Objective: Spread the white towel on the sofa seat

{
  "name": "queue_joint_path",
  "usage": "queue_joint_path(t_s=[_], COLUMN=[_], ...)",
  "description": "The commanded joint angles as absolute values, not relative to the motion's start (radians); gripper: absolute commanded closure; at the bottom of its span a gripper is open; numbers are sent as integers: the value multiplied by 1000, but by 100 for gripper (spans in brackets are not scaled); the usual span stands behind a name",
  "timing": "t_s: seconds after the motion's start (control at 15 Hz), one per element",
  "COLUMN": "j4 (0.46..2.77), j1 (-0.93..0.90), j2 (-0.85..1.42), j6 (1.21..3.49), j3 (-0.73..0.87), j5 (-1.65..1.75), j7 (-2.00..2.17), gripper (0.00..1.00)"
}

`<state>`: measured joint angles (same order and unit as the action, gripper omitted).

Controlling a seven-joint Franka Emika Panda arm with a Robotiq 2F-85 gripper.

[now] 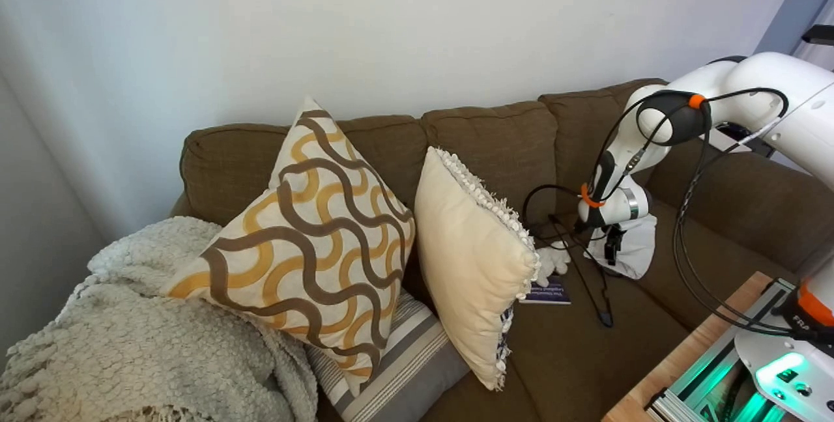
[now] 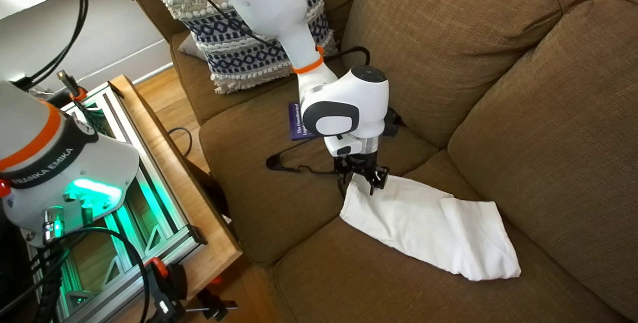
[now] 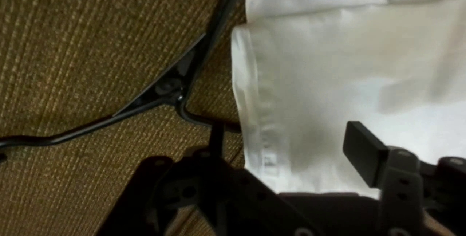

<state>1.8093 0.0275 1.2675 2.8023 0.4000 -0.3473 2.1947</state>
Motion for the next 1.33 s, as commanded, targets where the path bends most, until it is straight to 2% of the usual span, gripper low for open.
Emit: queue_joint_path(t_s=[0.0,0.4,0.47,0.8,1.27], j4=[1729,1632,1635,1699,1975], j1=[36,32,29,44,173], j2=[1342,1425,1423,1366,1188], j6=[2787,2774,2773,2805,3130], j3=[408,410,413,396,320], j5=[-337,-323,-321,-304,-319], j7=[2265,2316,2321,2274,2013], gripper=[49,96,99,99,99])
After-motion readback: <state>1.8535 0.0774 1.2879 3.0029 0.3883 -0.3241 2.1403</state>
